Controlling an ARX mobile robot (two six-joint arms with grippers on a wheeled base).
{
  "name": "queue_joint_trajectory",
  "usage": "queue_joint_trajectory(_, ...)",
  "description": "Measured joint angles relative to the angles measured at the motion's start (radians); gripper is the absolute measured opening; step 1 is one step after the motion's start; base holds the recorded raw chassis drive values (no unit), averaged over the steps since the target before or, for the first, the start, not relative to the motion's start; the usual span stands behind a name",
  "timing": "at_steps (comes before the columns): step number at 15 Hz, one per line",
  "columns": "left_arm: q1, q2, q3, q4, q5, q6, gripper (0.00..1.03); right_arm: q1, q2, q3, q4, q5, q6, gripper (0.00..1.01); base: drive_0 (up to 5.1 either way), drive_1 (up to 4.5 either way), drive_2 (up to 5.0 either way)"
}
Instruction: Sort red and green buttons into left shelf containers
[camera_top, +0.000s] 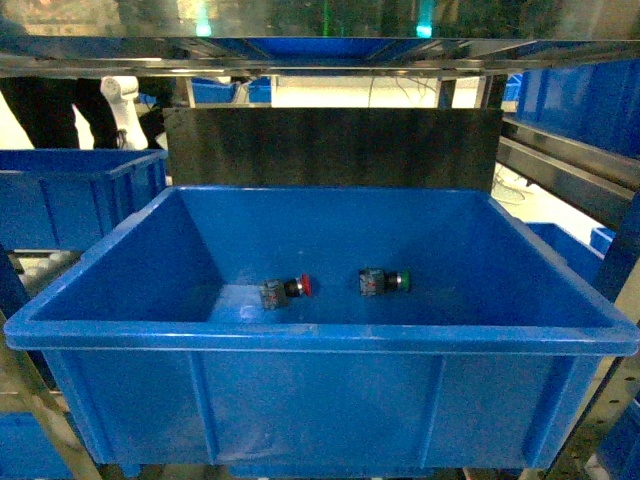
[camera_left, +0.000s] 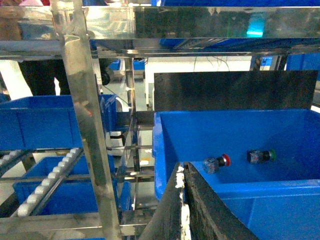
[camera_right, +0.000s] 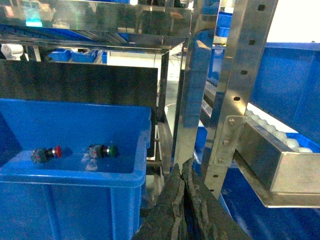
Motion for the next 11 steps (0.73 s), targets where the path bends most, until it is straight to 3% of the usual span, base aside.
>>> queue_joint_trajectory(6,0.000,0.000,0.000,0.006,-0.002,-0.001,0.05,0.000,0.000,0.000,-0.005,0.000,0.000,0.02,0.0,0.00,0.0)
queue_joint_trajectory(11,0.000,0.000,0.000,0.006,-0.002,-0.001,0.68,0.000,0.000,0.000,-0.005,0.000,0.000,0.63,0.0,0.00,0.0)
